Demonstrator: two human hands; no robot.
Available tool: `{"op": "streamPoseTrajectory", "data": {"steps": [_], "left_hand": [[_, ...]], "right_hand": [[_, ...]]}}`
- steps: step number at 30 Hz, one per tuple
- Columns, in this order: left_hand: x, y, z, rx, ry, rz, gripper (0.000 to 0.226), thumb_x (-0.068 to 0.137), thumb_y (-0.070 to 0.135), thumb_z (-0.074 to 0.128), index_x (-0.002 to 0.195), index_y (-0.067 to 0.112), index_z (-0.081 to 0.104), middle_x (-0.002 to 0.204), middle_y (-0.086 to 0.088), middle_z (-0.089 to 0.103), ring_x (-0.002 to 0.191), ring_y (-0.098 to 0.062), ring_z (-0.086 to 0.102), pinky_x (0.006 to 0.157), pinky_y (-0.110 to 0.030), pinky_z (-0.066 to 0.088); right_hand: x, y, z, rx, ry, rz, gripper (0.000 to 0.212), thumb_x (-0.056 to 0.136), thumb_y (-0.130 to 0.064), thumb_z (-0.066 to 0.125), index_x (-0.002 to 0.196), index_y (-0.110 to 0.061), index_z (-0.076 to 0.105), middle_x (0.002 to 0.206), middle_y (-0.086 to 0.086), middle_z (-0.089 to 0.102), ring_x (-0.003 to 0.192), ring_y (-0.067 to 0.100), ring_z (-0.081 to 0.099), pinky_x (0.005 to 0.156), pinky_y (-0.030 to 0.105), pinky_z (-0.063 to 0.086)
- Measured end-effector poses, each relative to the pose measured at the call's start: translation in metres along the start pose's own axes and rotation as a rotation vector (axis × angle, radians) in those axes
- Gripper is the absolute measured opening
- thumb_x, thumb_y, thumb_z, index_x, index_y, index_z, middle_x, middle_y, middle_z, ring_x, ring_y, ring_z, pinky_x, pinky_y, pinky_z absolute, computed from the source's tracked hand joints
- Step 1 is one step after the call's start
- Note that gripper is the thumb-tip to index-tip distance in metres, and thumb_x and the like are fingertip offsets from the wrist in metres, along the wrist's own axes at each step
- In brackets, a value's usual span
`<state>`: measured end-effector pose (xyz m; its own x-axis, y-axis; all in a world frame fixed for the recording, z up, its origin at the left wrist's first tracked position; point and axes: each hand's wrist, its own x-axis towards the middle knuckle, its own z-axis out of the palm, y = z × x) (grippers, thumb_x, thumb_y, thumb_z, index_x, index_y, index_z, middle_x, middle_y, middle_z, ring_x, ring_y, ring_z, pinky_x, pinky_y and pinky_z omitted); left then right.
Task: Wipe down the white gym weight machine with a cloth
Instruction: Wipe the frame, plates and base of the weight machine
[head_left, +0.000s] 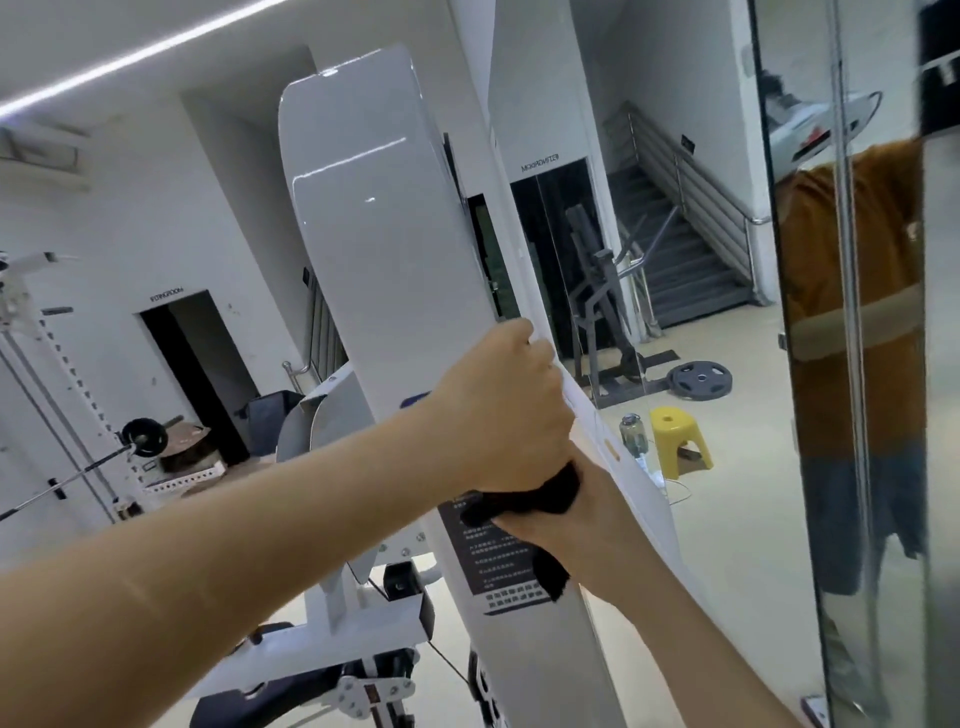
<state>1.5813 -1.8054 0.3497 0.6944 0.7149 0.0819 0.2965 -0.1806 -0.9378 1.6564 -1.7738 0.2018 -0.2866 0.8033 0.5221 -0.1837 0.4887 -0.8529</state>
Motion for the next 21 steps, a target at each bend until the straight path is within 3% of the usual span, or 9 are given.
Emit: {"op": "streamPoseTrajectory", "data": {"steps": [2, 4, 7, 9, 11, 16, 18, 21], "left_hand": [[-0.004, 0.014, 0.001, -0.010, -0.052, 0.017, 0.046, 0.097, 0.026, 0.025, 0.063, 0.022, 0.056, 0.070, 0.005, 0.059, 0.061, -0.016, 0.041, 0.072, -0.035, 0.032], [-0.008, 0.024, 0.006, -0.046, -0.025, 0.005, 0.046, 0.097, 0.023, 0.027, 0.066, 0.022, 0.060, 0.072, 0.003, 0.062, 0.064, -0.017, 0.045, 0.082, -0.037, 0.037], [-0.020, 0.011, 0.016, -0.080, 0.312, -0.119, 0.039, 0.095, 0.022, 0.038, 0.069, 0.015, 0.065, 0.074, -0.003, 0.066, 0.073, -0.024, 0.058, 0.100, -0.039, 0.041], [-0.029, -0.006, 0.023, -0.052, 0.464, -0.191, 0.037, 0.097, 0.027, 0.038, 0.086, 0.009, 0.068, 0.096, -0.009, 0.069, 0.097, -0.028, 0.063, 0.113, -0.040, 0.031], [-0.034, -0.014, 0.026, -0.048, 0.478, -0.193, 0.036, 0.099, 0.029, 0.038, 0.101, 0.008, 0.067, 0.114, -0.010, 0.066, 0.115, -0.029, 0.058, 0.117, -0.043, 0.025], [-0.043, 0.024, 0.034, -0.157, 0.435, -0.141, 0.029, 0.097, 0.026, 0.043, 0.098, 0.015, 0.070, 0.108, -0.004, 0.068, 0.122, -0.028, 0.055, 0.118, -0.053, 0.014], [-0.052, 0.045, 0.040, -0.193, 0.398, -0.133, 0.026, 0.096, 0.022, 0.047, 0.101, 0.013, 0.070, 0.117, -0.007, 0.067, 0.129, -0.030, 0.050, 0.118, -0.055, 0.015], [-0.058, 0.058, 0.042, -0.197, 0.342, -0.148, 0.036, 0.095, 0.021, 0.044, 0.121, 0.008, 0.065, 0.135, -0.013, 0.057, 0.136, -0.031, 0.043, 0.117, -0.055, 0.020]], "right_hand": [[-0.009, 0.010, -0.010, -0.063, -0.040, 0.060, 0.047, 0.056, -0.046, 0.084, 0.093, -0.056, 0.055, 0.090, -0.025, 0.070, 0.083, -0.006, 0.066, 0.060, 0.010, 0.050], [-0.007, 0.005, -0.010, -0.111, -0.025, 0.043, 0.053, 0.056, -0.047, 0.085, 0.098, -0.057, 0.054, 0.092, -0.030, 0.068, 0.085, -0.011, 0.064, 0.061, 0.006, 0.048], [0.014, -0.015, 0.005, -0.110, 0.082, -0.132, 0.095, 0.054, -0.050, 0.089, 0.135, -0.045, 0.039, 0.114, -0.035, 0.059, 0.103, -0.015, 0.057, 0.077, 0.004, 0.046], [0.023, -0.025, 0.014, -0.084, 0.130, -0.237, 0.113, 0.059, -0.049, 0.088, 0.150, -0.037, 0.022, 0.132, -0.032, 0.049, 0.121, -0.012, 0.048, 0.091, 0.004, 0.041], [0.018, -0.020, 0.020, -0.047, 0.155, -0.286, 0.103, 0.068, -0.046, 0.084, 0.151, -0.036, 0.023, 0.134, -0.026, 0.051, 0.122, -0.006, 0.051, 0.092, 0.007, 0.043], [-0.033, 0.027, 0.018, -0.018, 0.163, -0.185, 0.079, 0.081, -0.026, 0.076, 0.145, -0.044, 0.033, 0.123, -0.027, 0.060, 0.114, -0.008, 0.056, 0.087, 0.008, 0.047], [-0.039, 0.029, 0.013, 0.002, 0.104, -0.141, 0.079, 0.078, -0.024, 0.078, 0.142, -0.046, 0.037, 0.121, -0.028, 0.061, 0.113, -0.007, 0.057, 0.088, 0.012, 0.049], [-0.021, 0.011, 0.004, -0.020, 0.019, -0.185, 0.094, 0.067, -0.024, 0.086, 0.139, -0.045, 0.029, 0.123, -0.030, 0.054, 0.118, -0.007, 0.054, 0.087, 0.009, 0.047]]}}
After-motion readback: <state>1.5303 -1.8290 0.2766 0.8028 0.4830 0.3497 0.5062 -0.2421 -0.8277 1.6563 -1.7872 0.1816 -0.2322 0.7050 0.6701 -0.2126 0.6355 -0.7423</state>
